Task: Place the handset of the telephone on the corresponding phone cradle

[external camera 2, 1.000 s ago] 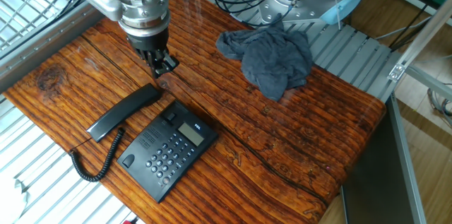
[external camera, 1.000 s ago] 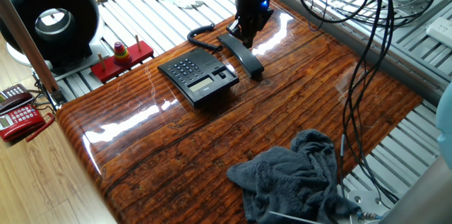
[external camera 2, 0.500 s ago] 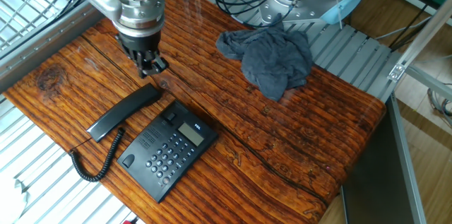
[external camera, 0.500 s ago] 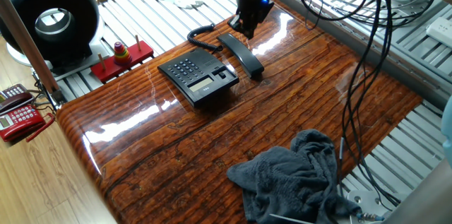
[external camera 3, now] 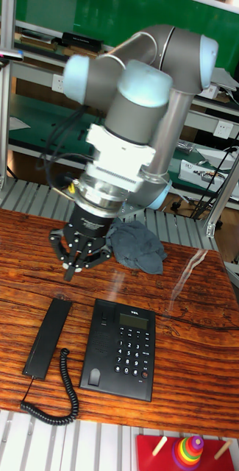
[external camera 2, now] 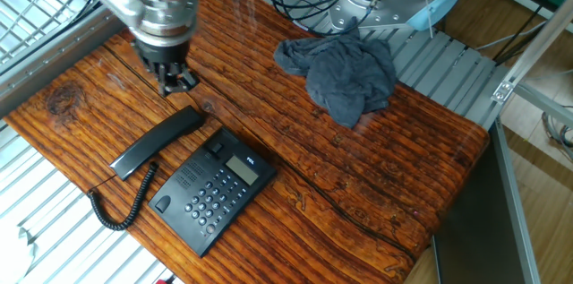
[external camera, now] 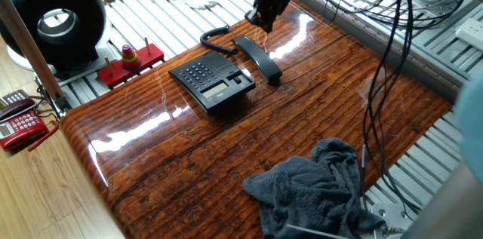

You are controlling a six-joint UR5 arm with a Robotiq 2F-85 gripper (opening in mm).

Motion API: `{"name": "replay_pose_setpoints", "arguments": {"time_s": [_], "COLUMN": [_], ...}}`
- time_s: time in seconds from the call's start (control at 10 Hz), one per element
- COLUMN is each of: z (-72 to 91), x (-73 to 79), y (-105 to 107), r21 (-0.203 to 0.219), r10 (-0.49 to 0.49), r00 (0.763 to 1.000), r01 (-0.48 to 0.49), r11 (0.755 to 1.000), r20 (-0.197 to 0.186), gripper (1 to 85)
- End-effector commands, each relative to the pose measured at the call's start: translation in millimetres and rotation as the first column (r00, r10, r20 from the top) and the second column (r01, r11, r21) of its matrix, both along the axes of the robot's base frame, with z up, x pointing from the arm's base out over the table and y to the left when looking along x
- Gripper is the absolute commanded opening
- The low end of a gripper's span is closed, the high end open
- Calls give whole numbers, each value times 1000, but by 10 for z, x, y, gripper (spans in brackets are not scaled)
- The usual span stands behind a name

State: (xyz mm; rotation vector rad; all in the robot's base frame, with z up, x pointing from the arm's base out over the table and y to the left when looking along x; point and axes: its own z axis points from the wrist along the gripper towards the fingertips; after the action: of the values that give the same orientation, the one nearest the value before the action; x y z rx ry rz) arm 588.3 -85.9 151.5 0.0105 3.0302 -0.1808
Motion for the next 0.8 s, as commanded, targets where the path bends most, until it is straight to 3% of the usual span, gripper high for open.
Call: {"name": "replay_pose_setpoints", "arguments": {"time_s": [0.0, 0.2, 0.4, 0.6, 0.7], "z": [156, 96, -13, -106, -157], "x": [180, 231, 165, 108, 120], "y": [-232, -237, -181, -263, -276], "r21": [78, 140, 212, 188, 189], "r10": [18, -14, -43, -97, -104], "r00": [999, 999, 997, 990, 990], "r01": [-15, 19, 55, 114, 121], "r11": [997, 990, 976, 976, 974], "r20": [-36, -38, -63, -99, -98], "gripper": [50, 57, 113, 120, 120]}}
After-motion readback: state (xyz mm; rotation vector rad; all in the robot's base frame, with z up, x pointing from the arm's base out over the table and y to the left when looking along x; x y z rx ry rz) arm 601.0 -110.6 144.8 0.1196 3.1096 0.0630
